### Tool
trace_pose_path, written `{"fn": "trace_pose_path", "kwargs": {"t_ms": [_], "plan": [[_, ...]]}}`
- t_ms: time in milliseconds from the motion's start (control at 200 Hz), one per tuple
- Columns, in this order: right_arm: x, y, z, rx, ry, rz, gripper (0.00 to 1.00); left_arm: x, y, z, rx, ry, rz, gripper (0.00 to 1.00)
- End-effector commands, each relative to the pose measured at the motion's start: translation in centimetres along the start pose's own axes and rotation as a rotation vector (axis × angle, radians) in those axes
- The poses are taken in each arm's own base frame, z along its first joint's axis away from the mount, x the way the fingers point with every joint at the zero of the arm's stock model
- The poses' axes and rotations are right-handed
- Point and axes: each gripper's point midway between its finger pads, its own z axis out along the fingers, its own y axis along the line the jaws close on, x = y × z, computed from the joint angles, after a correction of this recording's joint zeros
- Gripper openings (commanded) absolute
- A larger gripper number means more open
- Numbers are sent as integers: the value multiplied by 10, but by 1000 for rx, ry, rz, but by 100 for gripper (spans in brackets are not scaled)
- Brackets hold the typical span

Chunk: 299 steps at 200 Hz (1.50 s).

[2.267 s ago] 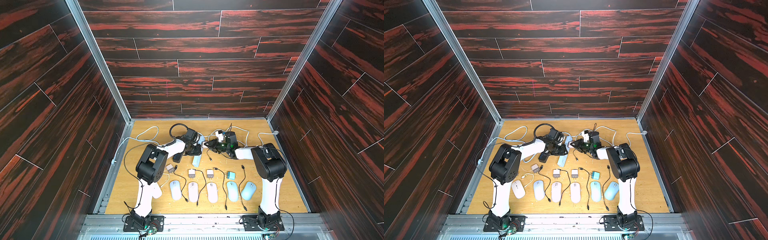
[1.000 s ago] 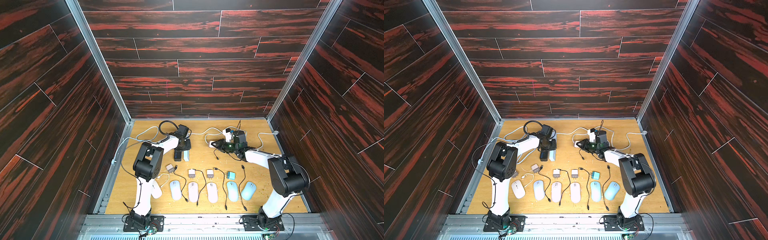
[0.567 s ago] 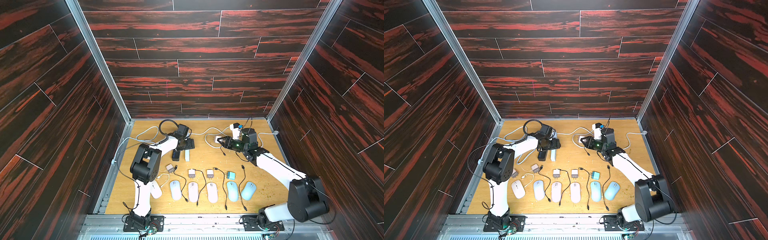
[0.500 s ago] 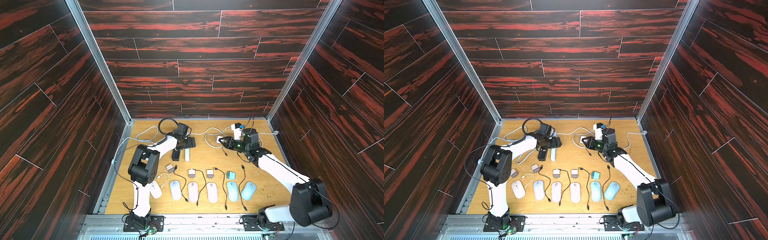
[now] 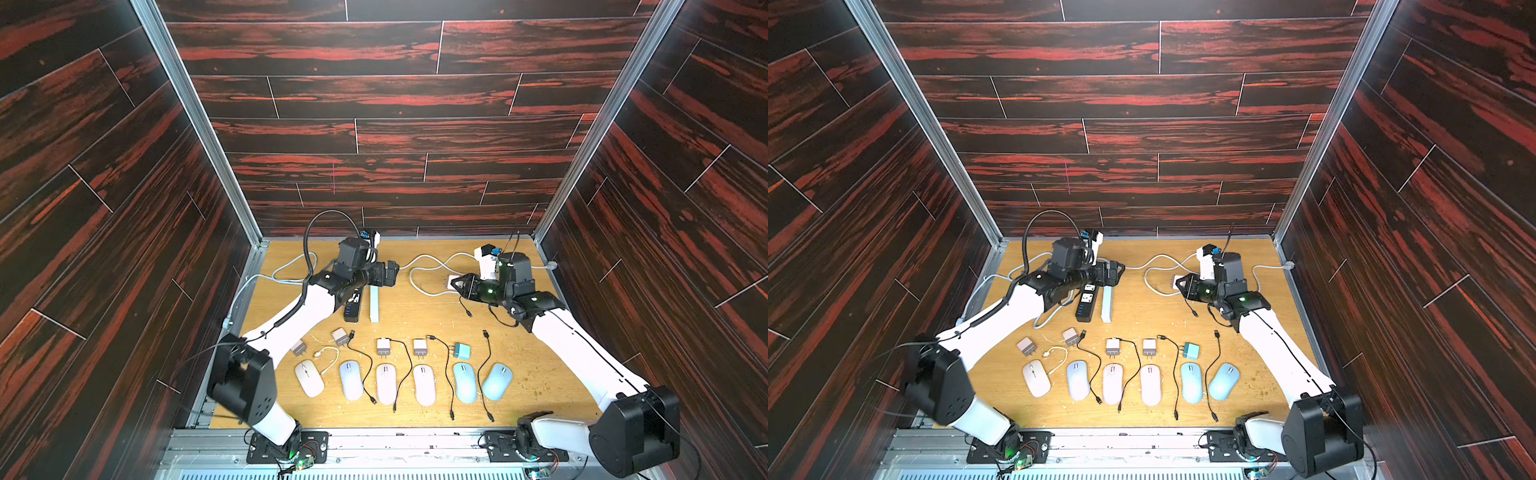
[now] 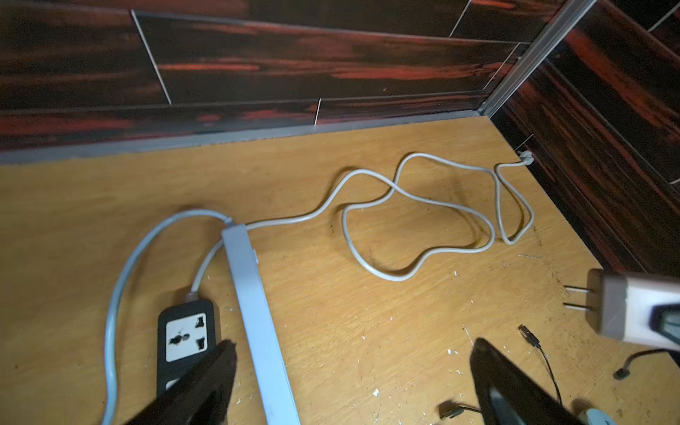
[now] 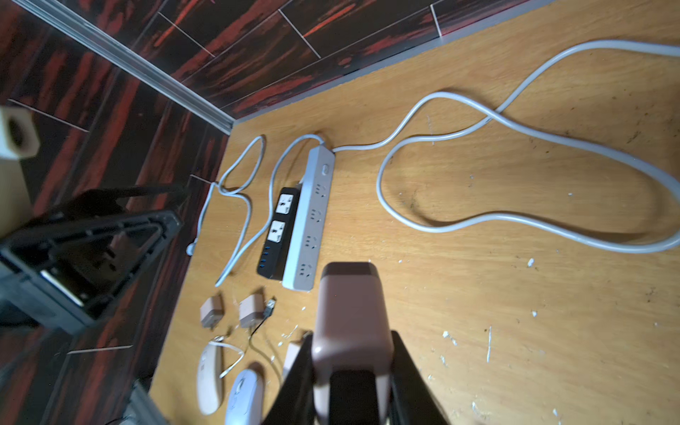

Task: Unplug the wireless mouse
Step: Remove the power cord from the plug.

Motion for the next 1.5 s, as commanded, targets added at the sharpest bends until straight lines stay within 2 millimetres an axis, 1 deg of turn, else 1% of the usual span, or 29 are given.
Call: {"fn": "trace_pose_path", "kwargs": {"t_ms": [0, 15, 60, 70, 110, 195, 301, 356, 531, 631, 701, 792, 907, 1022, 1228, 1328, 1493], "plan": [[7, 22, -18, -81, 64, -18, 0, -21, -14, -19, 11, -227, 207, 100], [7, 22, -19, -82, 68, -20, 0, -17, -19, -21, 26, -235, 246, 100], [8, 24, -23, -82, 81, -27, 0, -13, -39, -28, 92, -301, 378, 100], [7, 25, -24, -83, 83, -30, 0, -10, -45, -28, 117, -306, 411, 100], [9, 28, -26, -87, 99, -39, 0, -1, -58, -31, 143, -322, 526, 99], [12, 35, -31, -115, 129, -57, 0, 15, -75, -29, 171, -299, 681, 95], [17, 46, -35, -164, 156, -70, 0, 30, -97, -27, 233, -269, 803, 93], [22, 49, -35, -177, 175, -75, 0, 33, -107, -28, 271, -276, 838, 92], [31, 55, -30, -191, 201, -86, 0, 26, -126, -31, 336, -317, 840, 89], [32, 62, -28, -207, 202, -104, 0, 33, -139, -33, 417, -304, 851, 86], [33, 62, -26, -206, 207, -105, 0, 40, -148, -36, 480, -290, 861, 84], [37, 63, -23, -208, 226, -111, 0, 46, -158, -41, 542, -280, 867, 83], [40, 70, -22, -221, 249, -130, 0, 52, -165, -44, 580, -256, 888, 83], [48, 74, -19, -241, 291, -128, 0, 53, -163, -39, 562, -248, 896, 83], [60, 86, -18, -286, 341, -140, 0, 55, -160, -32, 533, -227, 919, 76], [64, 89, -17, -299, 353, -142, 0, 54, -162, -30, 546, -223, 913, 71], [64, 91, -15, -309, 358, -137, 0, 54, -164, -29, 557, -225, 899, 58]]}}
